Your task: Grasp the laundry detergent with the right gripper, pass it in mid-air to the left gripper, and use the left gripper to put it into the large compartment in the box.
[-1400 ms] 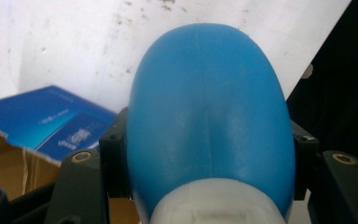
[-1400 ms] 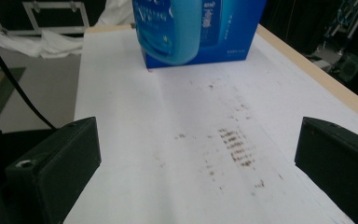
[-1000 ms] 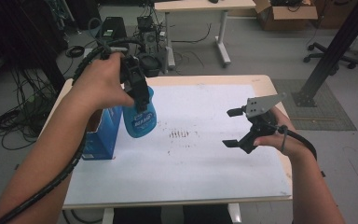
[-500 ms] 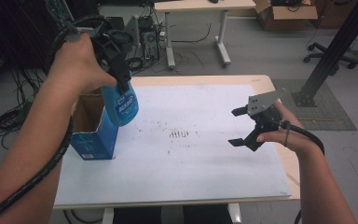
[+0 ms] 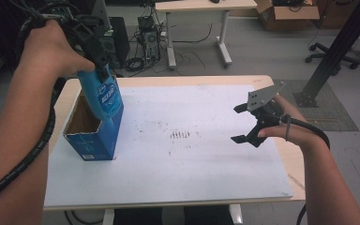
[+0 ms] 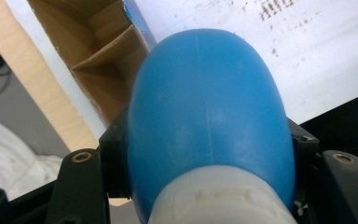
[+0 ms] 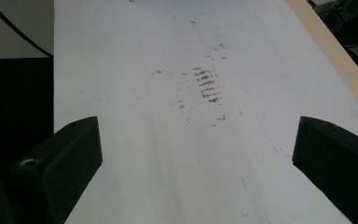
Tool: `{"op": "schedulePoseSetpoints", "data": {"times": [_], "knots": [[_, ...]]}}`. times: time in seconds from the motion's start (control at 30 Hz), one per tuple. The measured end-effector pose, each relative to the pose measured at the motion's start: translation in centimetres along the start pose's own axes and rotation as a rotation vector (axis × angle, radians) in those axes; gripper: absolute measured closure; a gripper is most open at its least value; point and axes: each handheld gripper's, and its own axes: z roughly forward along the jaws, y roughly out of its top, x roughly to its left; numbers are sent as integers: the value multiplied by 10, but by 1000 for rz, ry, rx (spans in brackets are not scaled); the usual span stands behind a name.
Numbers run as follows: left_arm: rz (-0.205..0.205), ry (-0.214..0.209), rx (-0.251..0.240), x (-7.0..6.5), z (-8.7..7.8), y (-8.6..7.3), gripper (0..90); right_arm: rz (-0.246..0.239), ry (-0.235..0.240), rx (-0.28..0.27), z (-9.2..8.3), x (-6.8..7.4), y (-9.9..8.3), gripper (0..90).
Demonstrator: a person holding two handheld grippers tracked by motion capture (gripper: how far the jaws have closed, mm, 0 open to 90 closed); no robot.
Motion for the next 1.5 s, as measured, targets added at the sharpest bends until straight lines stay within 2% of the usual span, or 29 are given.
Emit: {"op": "schedulePoseSetpoints", "data": {"times": [0.27, 0.4, 0.6, 0.77, 0.97, 1.07, 1.17, 1.33, 1.5], "knots": [[-32, -1, 9, 10, -1, 0, 378, -7, 12, 28, 7, -3, 5, 17], [-73, -12, 6, 19, -5, -1, 378, -17, 12, 50, 7, -6, 11, 16], [-110, -31, 1, 29, -8, -4, 378, -22, 14, 67, 7, -8, 15, 18], [-132, -30, 6, 34, -9, -5, 378, -27, 20, 85, 10, -10, 17, 18], [-186, -16, 23, 42, -9, -7, 379, -38, 20, 107, 8, -10, 21, 19], [-233, -7, 20, 46, -8, -8, 379, -43, 17, 112, 7, -10, 24, 19], [-262, -6, 21, 52, -6, -10, 379, -47, 19, 124, 5, -10, 26, 19], [-309, -10, 24, 61, 0, -15, 379, -55, 26, 186, 6, -11, 28, 21], [-323, 1, 38, 64, 6, -18, 379, -66, 27, 236, 6, -12, 33, 22]]}}
